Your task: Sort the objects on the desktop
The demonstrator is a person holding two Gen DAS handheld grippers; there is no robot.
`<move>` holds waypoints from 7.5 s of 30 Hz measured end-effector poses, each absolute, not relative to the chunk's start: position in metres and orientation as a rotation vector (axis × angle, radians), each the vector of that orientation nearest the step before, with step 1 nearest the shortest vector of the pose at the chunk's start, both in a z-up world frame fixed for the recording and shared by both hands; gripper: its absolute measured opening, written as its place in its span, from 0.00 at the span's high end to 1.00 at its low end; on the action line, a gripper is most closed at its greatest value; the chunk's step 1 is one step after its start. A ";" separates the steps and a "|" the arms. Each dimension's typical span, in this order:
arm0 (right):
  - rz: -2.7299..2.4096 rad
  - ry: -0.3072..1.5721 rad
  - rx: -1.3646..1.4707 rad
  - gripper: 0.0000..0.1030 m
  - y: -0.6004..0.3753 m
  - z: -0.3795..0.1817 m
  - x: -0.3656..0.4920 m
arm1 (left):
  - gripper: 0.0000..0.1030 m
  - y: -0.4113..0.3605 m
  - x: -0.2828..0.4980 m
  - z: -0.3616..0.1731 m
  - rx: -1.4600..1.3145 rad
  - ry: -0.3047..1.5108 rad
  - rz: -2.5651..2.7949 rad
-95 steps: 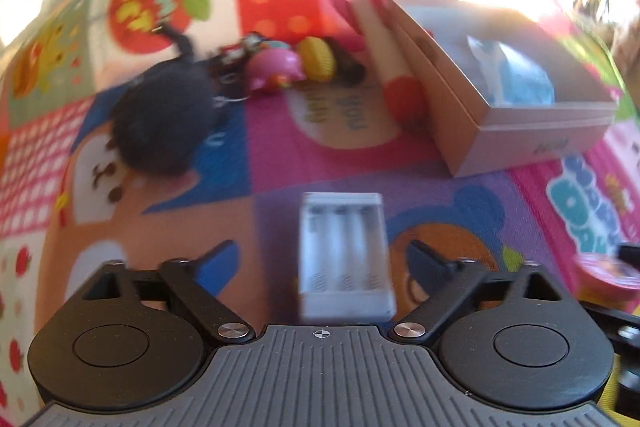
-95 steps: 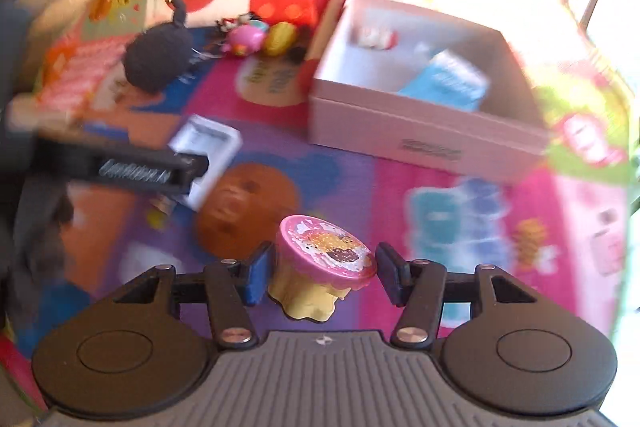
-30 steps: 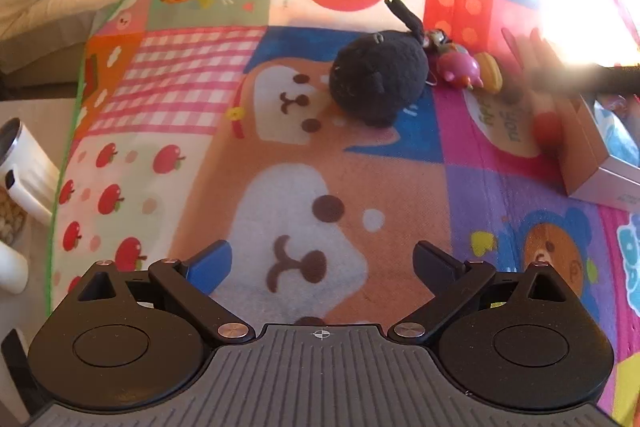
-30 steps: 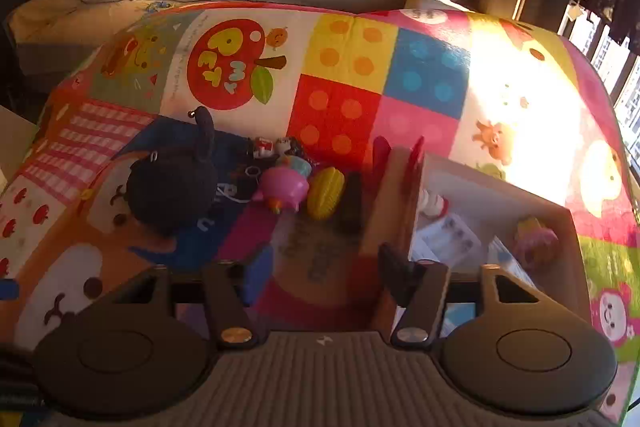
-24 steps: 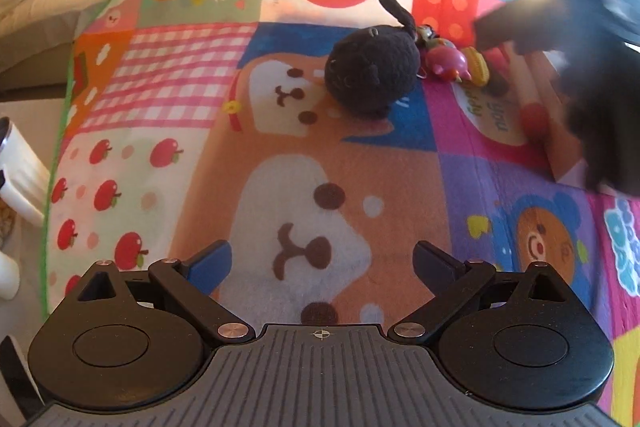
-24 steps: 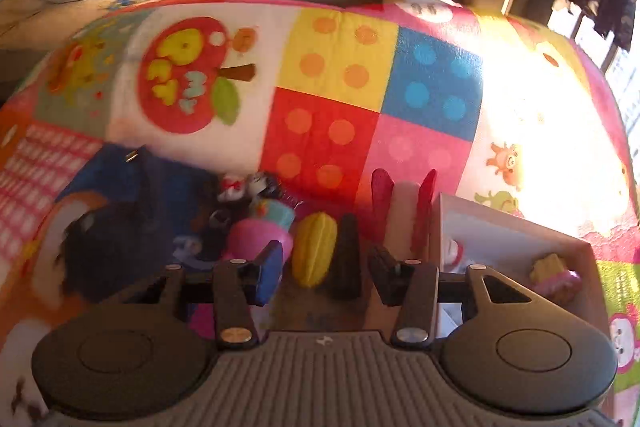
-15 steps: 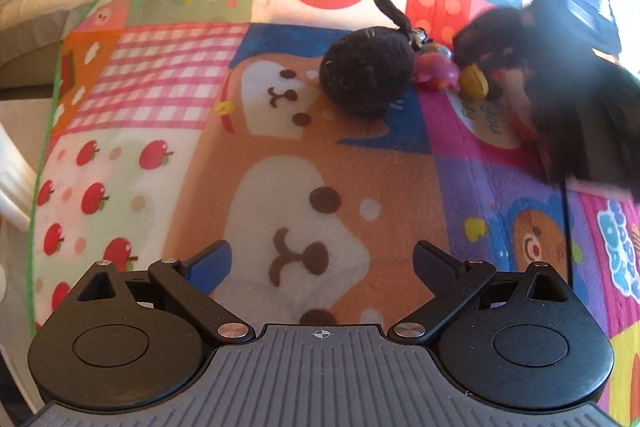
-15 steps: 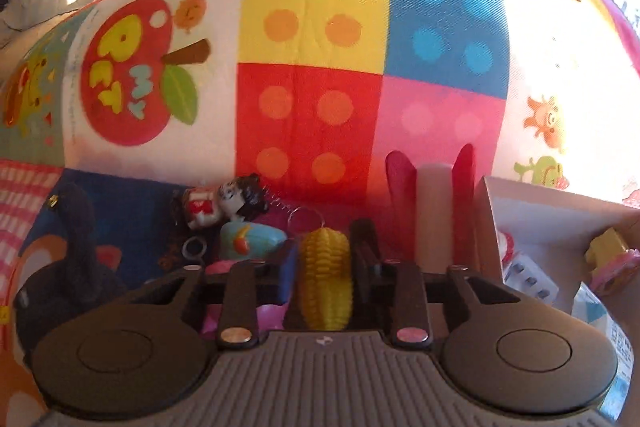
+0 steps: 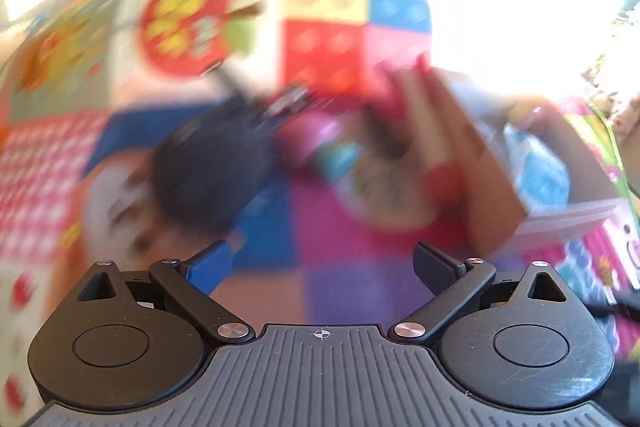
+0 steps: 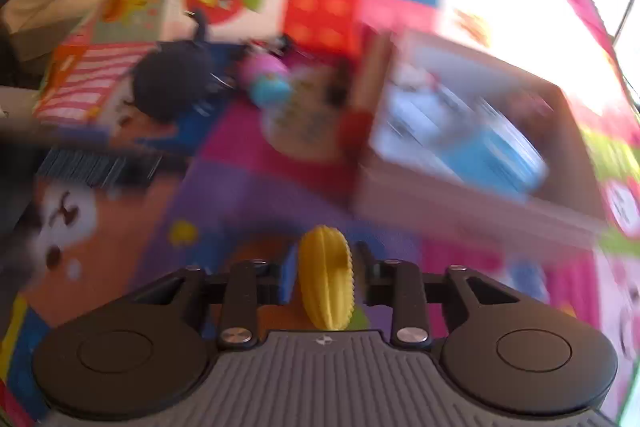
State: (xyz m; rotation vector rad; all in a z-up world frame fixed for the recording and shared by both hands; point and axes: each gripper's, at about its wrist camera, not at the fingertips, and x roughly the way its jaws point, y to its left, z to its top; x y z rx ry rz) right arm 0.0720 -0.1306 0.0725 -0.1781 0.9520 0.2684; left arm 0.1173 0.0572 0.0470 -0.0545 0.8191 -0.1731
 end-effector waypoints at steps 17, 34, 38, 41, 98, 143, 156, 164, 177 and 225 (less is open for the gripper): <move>0.118 1.067 -0.003 0.07 -0.209 0.042 0.012 | 0.24 0.001 0.220 0.014 0.212 0.807 0.007; 0.028 1.091 -0.003 0.00 -0.199 0.030 0.015 | 0.45 -0.014 0.070 0.037 0.156 0.905 -0.425; 0.040 1.107 -0.016 0.00 -0.200 0.030 0.019 | 0.43 -0.018 0.035 0.026 0.155 0.966 -0.407; 0.051 1.125 -0.039 0.00 -0.197 0.032 0.018 | 0.38 -0.012 0.025 0.027 0.106 0.986 -0.354; 0.086 0.883 -0.174 0.35 -0.184 0.047 0.081 | 0.05 -0.005 0.043 0.032 -0.012 1.001 -0.170; -0.165 0.659 0.101 0.35 -0.334 0.233 0.002 | 0.28 -0.088 0.044 0.181 0.076 0.611 -0.354; 0.072 0.591 0.118 0.20 -0.271 0.239 0.157 | 0.07 -0.074 0.109 0.142 0.019 0.692 -0.268; -0.010 0.670 0.023 0.09 -0.242 0.185 0.121 | 0.03 -0.011 0.066 0.069 0.018 0.926 -0.114; 0.130 0.839 -0.183 0.14 -0.125 0.091 0.075 | 0.02 0.099 0.038 0.036 -0.010 1.010 0.128; 0.421 1.109 -0.042 0.82 -0.041 0.063 0.203 | 0.01 0.124 0.041 0.031 -0.144 0.988 0.064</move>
